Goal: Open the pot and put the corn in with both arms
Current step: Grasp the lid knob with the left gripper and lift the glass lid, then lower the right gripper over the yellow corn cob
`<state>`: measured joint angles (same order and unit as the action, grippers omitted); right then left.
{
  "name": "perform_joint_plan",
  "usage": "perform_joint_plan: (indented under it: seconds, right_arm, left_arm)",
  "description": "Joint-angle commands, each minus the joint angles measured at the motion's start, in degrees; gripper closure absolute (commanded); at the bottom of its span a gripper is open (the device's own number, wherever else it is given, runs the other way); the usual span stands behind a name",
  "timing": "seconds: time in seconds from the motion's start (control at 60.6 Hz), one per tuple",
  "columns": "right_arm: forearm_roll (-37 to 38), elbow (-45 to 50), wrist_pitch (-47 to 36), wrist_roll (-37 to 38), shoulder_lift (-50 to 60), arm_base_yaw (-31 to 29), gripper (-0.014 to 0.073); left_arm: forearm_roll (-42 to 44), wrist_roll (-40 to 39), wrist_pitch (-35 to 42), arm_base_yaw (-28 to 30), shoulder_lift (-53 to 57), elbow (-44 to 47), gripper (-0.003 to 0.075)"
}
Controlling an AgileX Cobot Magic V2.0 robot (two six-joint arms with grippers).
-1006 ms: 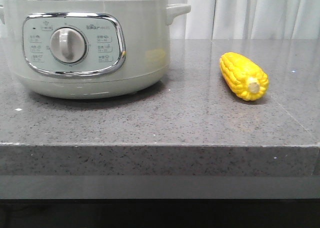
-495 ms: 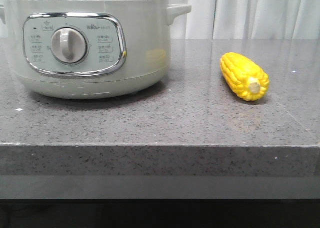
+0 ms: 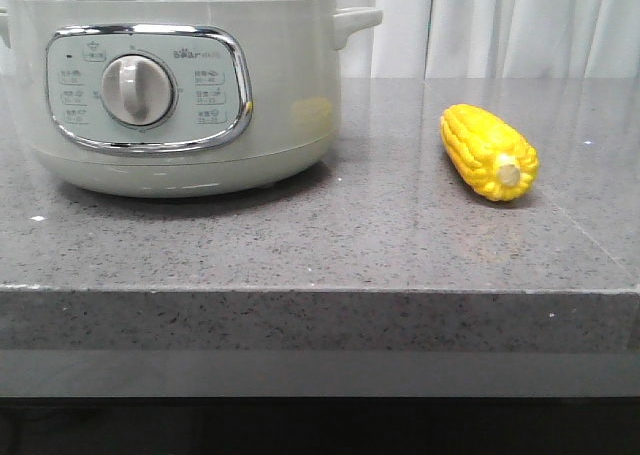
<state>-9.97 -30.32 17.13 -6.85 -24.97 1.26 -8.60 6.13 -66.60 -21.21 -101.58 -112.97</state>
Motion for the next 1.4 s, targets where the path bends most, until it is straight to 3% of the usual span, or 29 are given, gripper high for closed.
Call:
perform_joint_plan:
  seconds: [0.0,0.148,0.33,0.412,0.891,1.089,1.386]
  right_arm:
    - [-0.3,-1.8,-4.1,-0.2,-0.9,-0.4,0.0033]
    - [-0.3,-1.8,-4.1,-0.2,-0.9,-0.4,0.0033]
    - [-0.3,-1.8,-4.1,-0.2,-0.9,-0.4,0.0033]
    - [-0.3,-1.8,-4.1,-0.2,-0.9,-0.4,0.0033]
    - [-0.3,-1.8,-4.1,-0.2,-0.9,-0.4,0.0033]
    - [-0.3,-1.8,-3.8,-0.2,-0.9,-0.4,0.0033]
    - [-0.3,-1.8,-3.8,-0.2,-1.2,-0.4,0.0033]
  left_arm:
    - [-0.6,-0.1,1.9,-0.4,2.6,-2.0,0.0282]
    - [-0.6,-0.1,1.7,-0.4,2.6,-2.0,0.0305]
    - [-0.6,-0.1,1.7,-0.4,2.6,-2.0,0.0466]
    - [-0.6,-0.1,1.7,-0.4,2.6,-2.0,0.0503]
    - [-0.6,-0.1,1.2,-0.6,9.6,-5.5,0.0511]
    - [-0.6,1.1,5.0,-2.4,18.4,3.4,0.0511]
    - [-0.9,1.2,16.6,-4.9,36.9,30.3,0.0511]
